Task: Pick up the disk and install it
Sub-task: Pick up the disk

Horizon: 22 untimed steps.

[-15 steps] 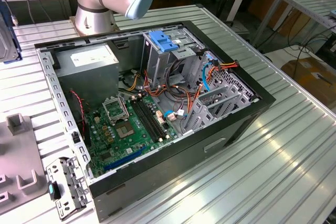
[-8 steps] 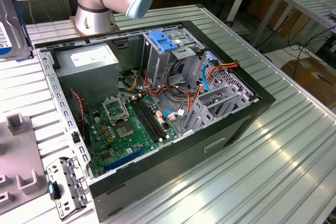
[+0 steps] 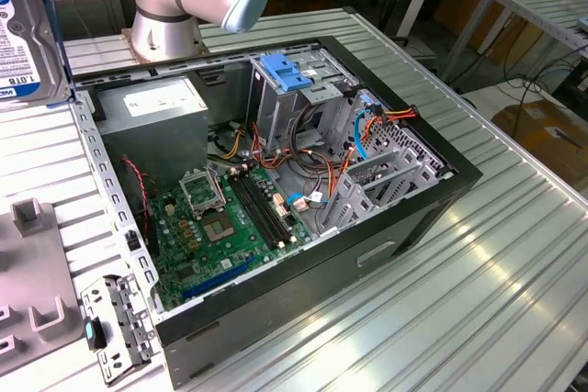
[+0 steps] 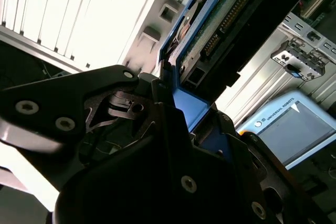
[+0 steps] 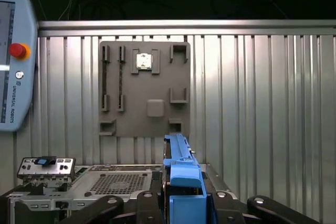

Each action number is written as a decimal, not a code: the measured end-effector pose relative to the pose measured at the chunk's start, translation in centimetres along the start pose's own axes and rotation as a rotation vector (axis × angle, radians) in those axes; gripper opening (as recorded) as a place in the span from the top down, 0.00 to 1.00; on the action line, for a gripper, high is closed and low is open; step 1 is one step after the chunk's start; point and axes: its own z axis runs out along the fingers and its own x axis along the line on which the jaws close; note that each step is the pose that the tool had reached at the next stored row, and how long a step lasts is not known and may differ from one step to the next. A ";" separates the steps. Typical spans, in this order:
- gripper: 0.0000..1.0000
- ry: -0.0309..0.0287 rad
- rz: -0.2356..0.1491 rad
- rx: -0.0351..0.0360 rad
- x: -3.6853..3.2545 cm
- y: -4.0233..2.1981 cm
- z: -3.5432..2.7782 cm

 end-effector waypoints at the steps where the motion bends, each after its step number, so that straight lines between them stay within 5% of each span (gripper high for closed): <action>1: 0.63 0.0000 0.000 0.0000 0.05 -0.12 0.00; 18: 0.63 -0.0001 0.000 0.0000 0.56 -4.18 -0.05; 22: 0.63 -0.0001 0.000 0.0001 0.63 -5.76 -0.07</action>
